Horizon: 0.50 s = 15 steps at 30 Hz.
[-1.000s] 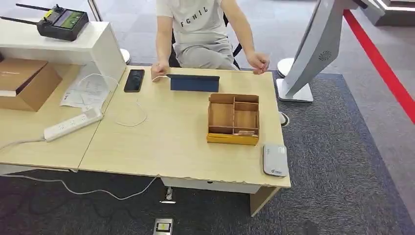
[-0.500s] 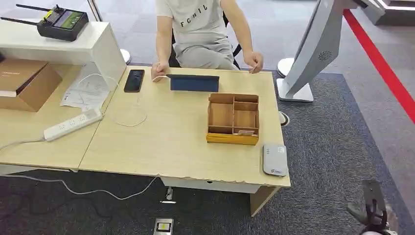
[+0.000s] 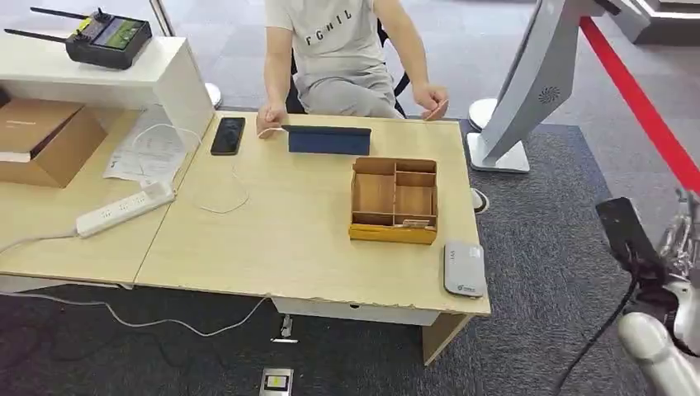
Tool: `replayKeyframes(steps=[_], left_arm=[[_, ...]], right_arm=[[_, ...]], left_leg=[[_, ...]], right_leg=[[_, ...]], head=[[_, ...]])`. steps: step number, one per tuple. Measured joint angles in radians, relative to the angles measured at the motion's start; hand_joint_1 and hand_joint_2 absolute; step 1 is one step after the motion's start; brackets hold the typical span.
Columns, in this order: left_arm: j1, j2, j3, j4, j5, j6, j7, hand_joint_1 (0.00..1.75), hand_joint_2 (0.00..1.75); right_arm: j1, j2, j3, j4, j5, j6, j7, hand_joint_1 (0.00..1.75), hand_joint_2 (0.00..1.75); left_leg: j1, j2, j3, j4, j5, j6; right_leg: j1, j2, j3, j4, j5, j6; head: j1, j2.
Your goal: Pass the card to the sensor for recognition and then transmit it.
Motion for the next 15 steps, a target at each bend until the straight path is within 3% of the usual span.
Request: replayKeyframes(steps=[4, 6, 9, 15], left_arm=[[-0.003, 0.001, -0.004, 0.000, -0.006, -0.006, -0.003, 0.00, 0.00], [-0.003, 0.002, -0.006, -0.001, -0.008, -0.009, -0.004, 0.00, 0.00], [-0.003, 0.002, -0.006, -0.001, -0.019, -0.018, -0.006, 0.00, 0.00], [-0.003, 0.005, -0.016, -0.001, -0.023, -0.023, -0.009, 0.00, 0.00]], right_arm=[[-0.097, -0.001, 0.088, -0.105, 0.520, 0.176, 0.047, 0.00, 1.75], [-0.130, -0.001, 0.133, -0.137, 0.672, 0.230, 0.052, 0.00, 1.75], [-0.153, 0.001, 0.174, -0.162, 0.736, 0.274, 0.052, 0.00, 1.75], [-0.174, 0.017, 0.240, -0.166, 0.667, 0.288, 0.052, 0.00, 1.75]], left_leg=[[0.001, -0.001, 0.001, 0.000, 0.000, 0.000], [0.000, -0.002, 0.001, 0.000, 0.001, 0.000], [0.000, -0.002, 0.000, 0.000, 0.001, 0.000], [0.000, -0.002, -0.001, 0.000, 0.000, 0.000]], right_leg=[[0.001, 0.000, 0.000, 0.000, 0.000, 0.000], [0.001, -0.001, 0.000, 0.000, 0.000, 0.000], [0.000, -0.001, -0.001, 0.000, 0.000, 0.000], [0.000, -0.001, -0.002, 0.000, 0.000, 0.000]], head=[[0.000, 0.000], [0.000, 0.000], [0.001, 0.000], [0.000, 0.000]])
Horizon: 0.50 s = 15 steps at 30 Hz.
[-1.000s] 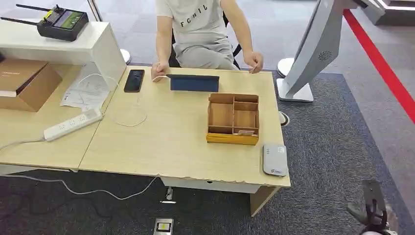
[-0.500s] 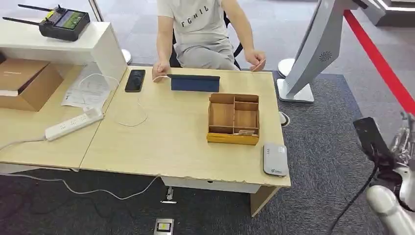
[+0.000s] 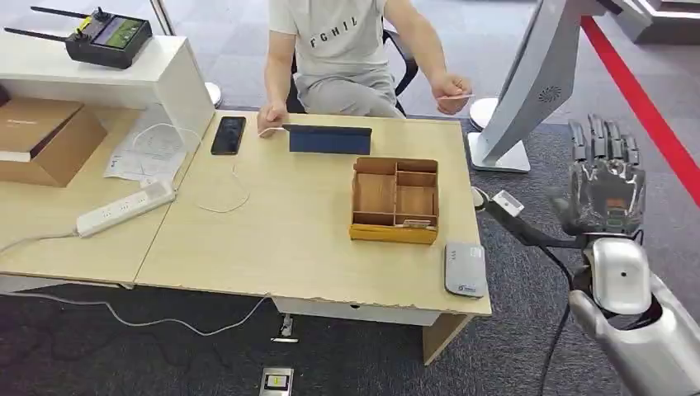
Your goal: Pass the card to the sensor for recognition and then transmit it.
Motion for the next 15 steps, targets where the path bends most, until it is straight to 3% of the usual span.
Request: replayKeyframes(steps=[15], left_arm=[[0.000, 0.000, -0.015, 0.000, 0.001, 0.004, -0.005, 0.00, 0.00]], right_arm=[[-0.075, 0.043, 0.098, 0.083, -0.136, -0.006, -0.011, 0.00, 1.75]], left_leg=[[0.000, 0.000, 0.000, 0.000, 0.000, 0.000]], right_leg=[[0.000, 0.000, 0.000, 0.000, 0.000, 0.000]], head=[[0.000, 0.000]])
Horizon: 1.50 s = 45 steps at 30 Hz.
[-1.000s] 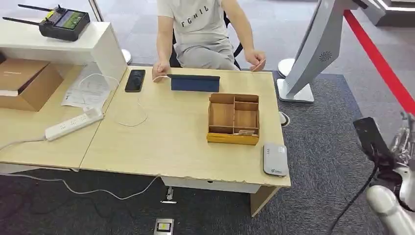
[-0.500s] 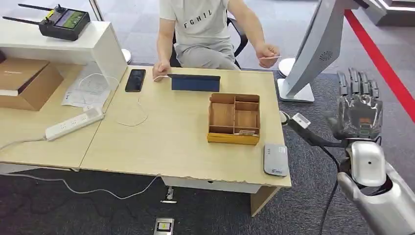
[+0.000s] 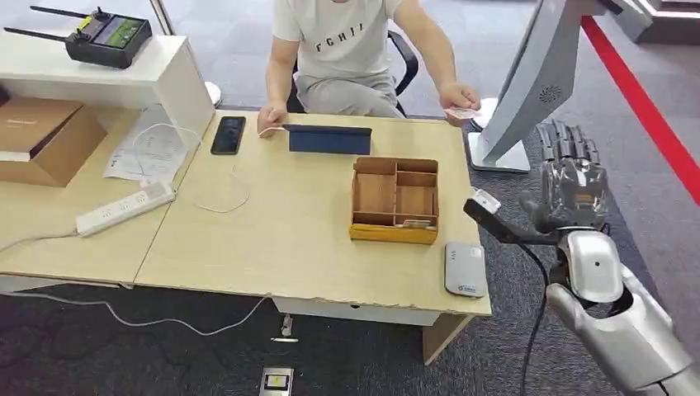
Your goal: Pass the card to the sensor for recognition and then transmit it.
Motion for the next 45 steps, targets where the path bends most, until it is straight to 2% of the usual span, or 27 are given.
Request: replayKeyframes(steps=[9, 16, 28, 29, 30, 31, 45], left_arm=[[0.000, 0.000, -0.002, 0.000, -0.016, -0.004, -0.014, 0.00, 0.00], [-0.001, 0.000, -0.005, 0.000, -0.019, -0.004, -0.016, 0.00, 0.00], [0.000, 0.001, -0.019, 0.000, -0.028, -0.017, -0.016, 0.00, 0.00], [0.000, 0.001, -0.020, 0.000, -0.029, -0.018, -0.017, 0.00, 0.00], [0.000, 0.001, -0.021, 0.000, -0.030, -0.019, -0.016, 0.00, 0.00], [0.000, 0.002, -0.023, 0.000, -0.030, -0.019, -0.016, 0.00, 0.00], [0.000, 0.002, -0.024, 0.000, -0.019, -0.016, -0.010, 0.00, 0.00]], right_arm=[[-0.034, 0.035, 0.042, 0.074, -0.157, -0.056, 0.002, 0.00, 1.75], [-0.056, 0.066, 0.071, 0.126, -0.167, -0.105, -0.008, 0.00, 1.75], [-0.065, 0.087, 0.094, 0.171, -0.167, -0.111, -0.011, 0.00, 1.75], [-0.065, 0.090, 0.095, 0.176, -0.167, -0.111, -0.011, 0.40, 1.75], [-0.066, 0.090, 0.096, 0.180, -0.168, -0.111, -0.011, 1.69, 1.75], [-0.065, 0.091, 0.096, 0.183, -0.169, -0.110, -0.011, 1.75, 1.75], [-0.071, 0.099, 0.104, 0.215, -0.190, -0.105, -0.031, 1.75, 1.75]], left_leg=[[0.000, 0.000, 0.000, 0.000, 0.000, 0.000], [0.000, 0.000, 0.000, 0.000, 0.000, 0.000], [0.000, 0.000, 0.000, 0.000, 0.000, 0.000], [0.000, 0.000, 0.000, 0.000, 0.000, 0.000], [0.000, 0.000, 0.000, 0.000, 0.000, 0.000], [0.000, 0.000, 0.000, 0.000, 0.000, 0.000], [0.000, 0.000, 0.000, 0.000, 0.000, 0.000]], right_leg=[[0.000, 0.000, 0.000, 0.000, 0.000, 0.000], [0.000, 0.000, 0.000, 0.000, 0.000, 0.000], [0.000, 0.000, 0.000, 0.000, 0.000, 0.000], [0.000, 0.000, 0.000, 0.000, 0.000, 0.000], [0.000, 0.000, 0.000, 0.000, 0.000, 0.000], [0.000, 0.000, 0.000, 0.000, 0.000, 0.000], [0.000, 0.000, 0.000, 0.000, 0.000, 0.000]], head=[[0.000, 0.000], [0.000, 0.000], [0.000, 0.000], [0.000, 0.000], [0.000, 0.000], [0.000, 0.000], [0.000, 0.000]])
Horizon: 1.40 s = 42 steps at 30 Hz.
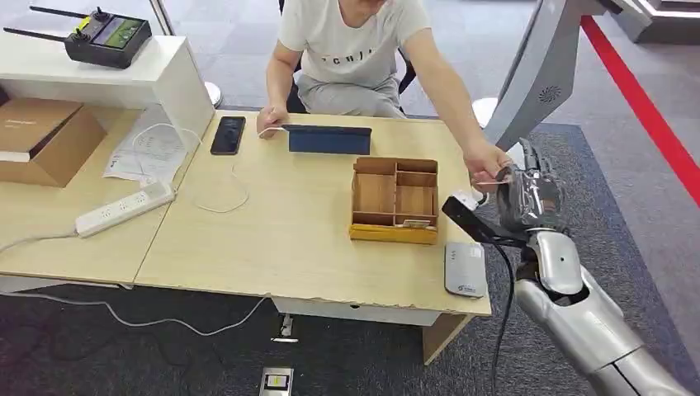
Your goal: Pass the card to the sensor for recognition and then transmit it.
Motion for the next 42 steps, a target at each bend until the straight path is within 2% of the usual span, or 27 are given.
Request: replayKeyframes(steps=[11, 23, 32, 42], left_arm=[[0.000, 0.000, 0.000, 0.000, 0.000, 0.002, -0.003, 0.00, 0.00], [0.001, 0.000, 0.000, 0.000, 0.001, 0.002, -0.003, 0.00, 0.00], [0.001, 0.000, 0.000, 0.000, 0.010, 0.019, -0.009, 0.00, 0.00], [0.001, -0.002, 0.000, 0.000, 0.024, 0.034, 0.003, 0.00, 0.00]], right_arm=[[-0.006, 0.003, 0.002, 0.026, -0.013, -0.005, -0.014, 1.75, 1.75], [0.047, 0.023, 0.016, 0.051, -0.075, -0.061, -0.035, 1.75, 1.75], [0.103, 0.047, 0.026, 0.091, -0.162, -0.110, -0.073, 1.75, 1.75], [0.109, 0.089, 0.050, 0.144, -0.215, -0.110, -0.092, 1.75, 1.75]], left_leg=[[0.000, 0.000, 0.000, 0.000, 0.000, 0.000], [0.000, 0.000, 0.000, 0.000, 0.000, 0.000], [0.000, 0.000, 0.000, 0.000, 0.000, 0.000], [0.000, 0.000, 0.000, 0.000, 0.000, 0.000]], right_leg=[[0.000, 0.000, 0.000, 0.000, 0.000, 0.000], [0.000, 0.000, 0.000, 0.000, 0.000, 0.000], [0.000, 0.000, 0.000, 0.000, 0.000, 0.000], [0.000, 0.000, 0.000, 0.000, 0.000, 0.000]], head=[[0.000, 0.000], [0.000, 0.000], [0.000, 0.000], [0.000, 0.000]])
